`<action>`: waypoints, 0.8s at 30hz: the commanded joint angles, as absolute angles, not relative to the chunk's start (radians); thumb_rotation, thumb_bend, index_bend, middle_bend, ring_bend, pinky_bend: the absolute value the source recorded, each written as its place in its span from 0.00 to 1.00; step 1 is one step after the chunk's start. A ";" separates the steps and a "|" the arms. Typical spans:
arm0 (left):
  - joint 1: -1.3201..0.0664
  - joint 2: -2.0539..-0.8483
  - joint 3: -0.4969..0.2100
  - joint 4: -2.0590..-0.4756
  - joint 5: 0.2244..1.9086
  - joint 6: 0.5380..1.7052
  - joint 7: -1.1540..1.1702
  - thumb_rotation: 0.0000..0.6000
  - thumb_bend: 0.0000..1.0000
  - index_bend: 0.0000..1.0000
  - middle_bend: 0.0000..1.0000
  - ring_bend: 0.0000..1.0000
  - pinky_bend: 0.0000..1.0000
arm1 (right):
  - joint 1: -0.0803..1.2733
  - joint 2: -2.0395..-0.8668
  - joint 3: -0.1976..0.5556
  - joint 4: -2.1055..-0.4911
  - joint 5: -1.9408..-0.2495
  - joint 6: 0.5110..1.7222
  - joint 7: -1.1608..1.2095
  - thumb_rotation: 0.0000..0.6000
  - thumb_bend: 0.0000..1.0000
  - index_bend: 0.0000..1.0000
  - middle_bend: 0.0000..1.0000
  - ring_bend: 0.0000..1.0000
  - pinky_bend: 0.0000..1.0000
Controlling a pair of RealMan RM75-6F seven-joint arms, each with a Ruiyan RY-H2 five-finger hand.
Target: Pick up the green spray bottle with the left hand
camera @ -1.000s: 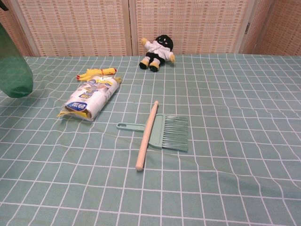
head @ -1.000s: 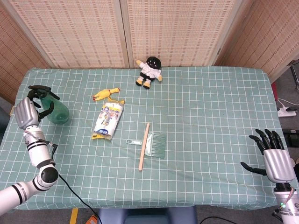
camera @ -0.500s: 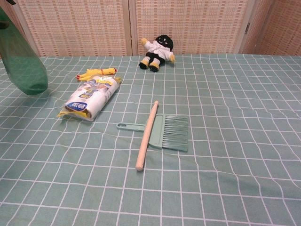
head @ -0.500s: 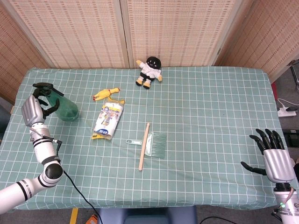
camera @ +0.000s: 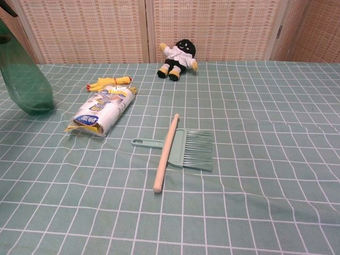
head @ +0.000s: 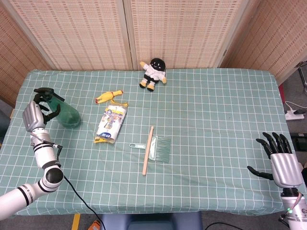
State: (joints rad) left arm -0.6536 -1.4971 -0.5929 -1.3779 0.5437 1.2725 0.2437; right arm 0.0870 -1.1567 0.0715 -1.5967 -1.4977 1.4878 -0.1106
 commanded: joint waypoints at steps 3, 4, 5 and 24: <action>-0.652 -1.501 -0.575 -1.368 0.552 1.258 0.247 1.00 0.32 0.27 0.63 0.47 0.31 | 0.087 -1.156 0.070 -1.597 -1.498 1.486 -0.113 1.00 0.00 0.24 0.09 0.03 0.04; -0.651 -1.502 -0.575 -1.367 0.552 1.256 0.244 1.00 0.32 0.27 0.63 0.47 0.31 | 0.087 -1.156 0.070 -1.597 -1.499 1.486 -0.115 1.00 0.00 0.24 0.09 0.03 0.04; -0.650 -1.502 -0.576 -1.368 0.551 1.254 0.241 1.00 0.32 0.27 0.62 0.46 0.30 | 0.087 -1.155 0.070 -1.597 -1.499 1.486 -0.115 1.00 0.00 0.24 0.09 0.03 0.04; -0.613 -1.450 -0.559 -1.436 0.572 1.238 0.227 1.00 0.26 0.13 0.42 0.34 0.21 | 0.089 -1.152 0.070 -1.601 -1.499 1.481 -0.111 1.00 0.00 0.24 0.09 0.03 0.04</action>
State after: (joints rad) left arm -0.6154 -1.4525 -0.5604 -1.4320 0.5707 1.2406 0.2292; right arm 0.0886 -1.1523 0.0696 -1.6012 -1.4988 1.4813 -0.1113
